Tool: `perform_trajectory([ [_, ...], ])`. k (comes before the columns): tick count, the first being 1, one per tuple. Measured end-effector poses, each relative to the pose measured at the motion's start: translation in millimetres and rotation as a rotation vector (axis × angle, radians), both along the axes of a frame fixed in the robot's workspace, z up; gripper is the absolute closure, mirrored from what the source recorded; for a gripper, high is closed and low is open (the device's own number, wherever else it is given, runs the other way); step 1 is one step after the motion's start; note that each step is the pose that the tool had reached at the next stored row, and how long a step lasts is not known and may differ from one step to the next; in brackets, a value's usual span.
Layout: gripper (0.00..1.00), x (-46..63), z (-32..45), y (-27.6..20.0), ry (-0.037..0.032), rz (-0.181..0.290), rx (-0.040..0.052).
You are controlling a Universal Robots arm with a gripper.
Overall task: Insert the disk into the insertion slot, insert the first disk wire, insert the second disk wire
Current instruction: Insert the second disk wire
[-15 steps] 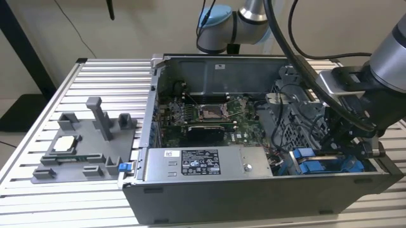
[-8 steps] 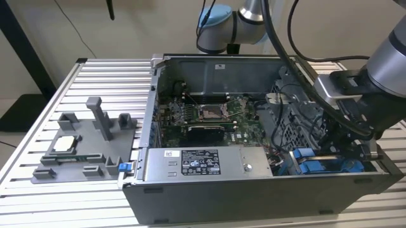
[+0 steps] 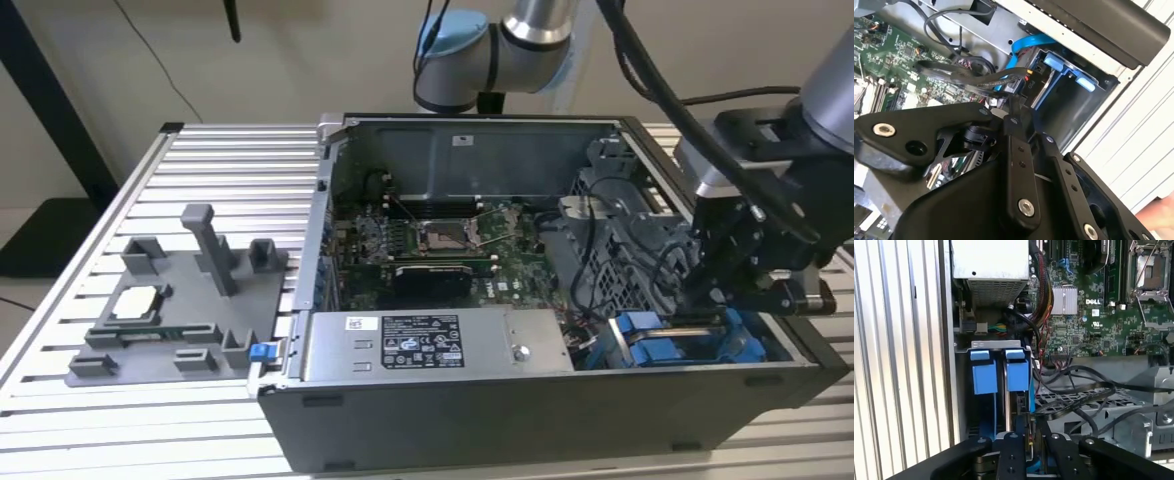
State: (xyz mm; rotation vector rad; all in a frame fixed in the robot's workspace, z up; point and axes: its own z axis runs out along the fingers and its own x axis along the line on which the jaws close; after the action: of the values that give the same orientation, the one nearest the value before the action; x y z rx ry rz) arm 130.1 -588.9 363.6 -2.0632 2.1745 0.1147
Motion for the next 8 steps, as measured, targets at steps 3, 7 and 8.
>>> perform_trajectory([
  [3,0.0,0.0,16.1,0.0,0.0,0.0,0.0],
  [7,0.0,0.0,28.4,0.0,-0.0001,0.0,0.0],
  [8,0.0,0.0,31.0,0.0,-0.0001,0.0,0.0001],
])
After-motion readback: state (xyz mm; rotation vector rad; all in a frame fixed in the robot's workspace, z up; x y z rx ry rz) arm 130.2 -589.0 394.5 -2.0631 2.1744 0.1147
